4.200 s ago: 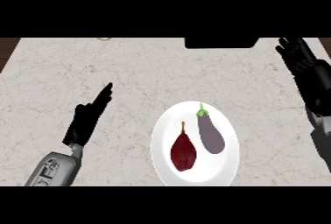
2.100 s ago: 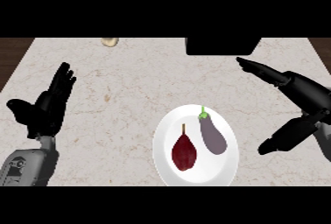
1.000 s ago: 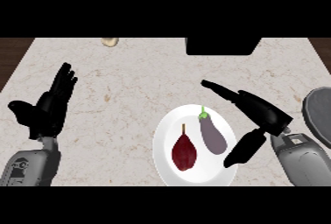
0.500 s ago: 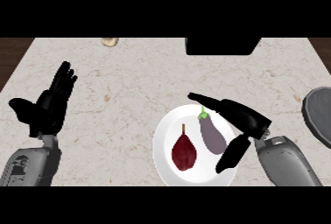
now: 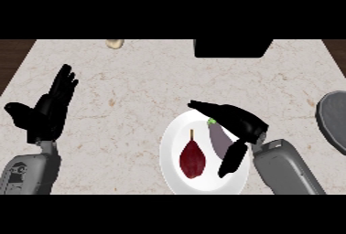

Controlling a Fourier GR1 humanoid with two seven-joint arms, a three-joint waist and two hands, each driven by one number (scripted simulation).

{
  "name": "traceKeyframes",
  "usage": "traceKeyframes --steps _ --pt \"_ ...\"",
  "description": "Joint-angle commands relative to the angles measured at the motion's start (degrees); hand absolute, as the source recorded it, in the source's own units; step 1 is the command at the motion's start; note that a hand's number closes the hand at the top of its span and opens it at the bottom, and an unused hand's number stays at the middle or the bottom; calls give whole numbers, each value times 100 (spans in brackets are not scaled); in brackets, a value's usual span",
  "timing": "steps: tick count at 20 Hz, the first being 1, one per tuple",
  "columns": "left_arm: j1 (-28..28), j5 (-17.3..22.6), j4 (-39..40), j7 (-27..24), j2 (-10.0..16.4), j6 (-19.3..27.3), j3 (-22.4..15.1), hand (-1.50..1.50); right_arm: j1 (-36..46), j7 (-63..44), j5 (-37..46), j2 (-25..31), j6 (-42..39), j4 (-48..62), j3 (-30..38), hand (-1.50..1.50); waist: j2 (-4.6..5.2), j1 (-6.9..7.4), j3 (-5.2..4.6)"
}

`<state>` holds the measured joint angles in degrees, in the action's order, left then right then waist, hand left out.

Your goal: Pick the pear from the plate and place it in the pan

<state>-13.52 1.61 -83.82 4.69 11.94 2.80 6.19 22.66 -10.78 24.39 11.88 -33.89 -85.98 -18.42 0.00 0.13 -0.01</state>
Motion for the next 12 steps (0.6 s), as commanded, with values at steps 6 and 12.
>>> traceKeyframes --steps 6,12 --pt "110 -207 -304 201 -153 121 -120 0 299 96 770 -244 -190 700 -69 -150 -1 16 2" --pt "359 -45 -702 397 -17 -100 51 0 458 78 1098 -662 -191 992 -78 -150 -2 21 2"
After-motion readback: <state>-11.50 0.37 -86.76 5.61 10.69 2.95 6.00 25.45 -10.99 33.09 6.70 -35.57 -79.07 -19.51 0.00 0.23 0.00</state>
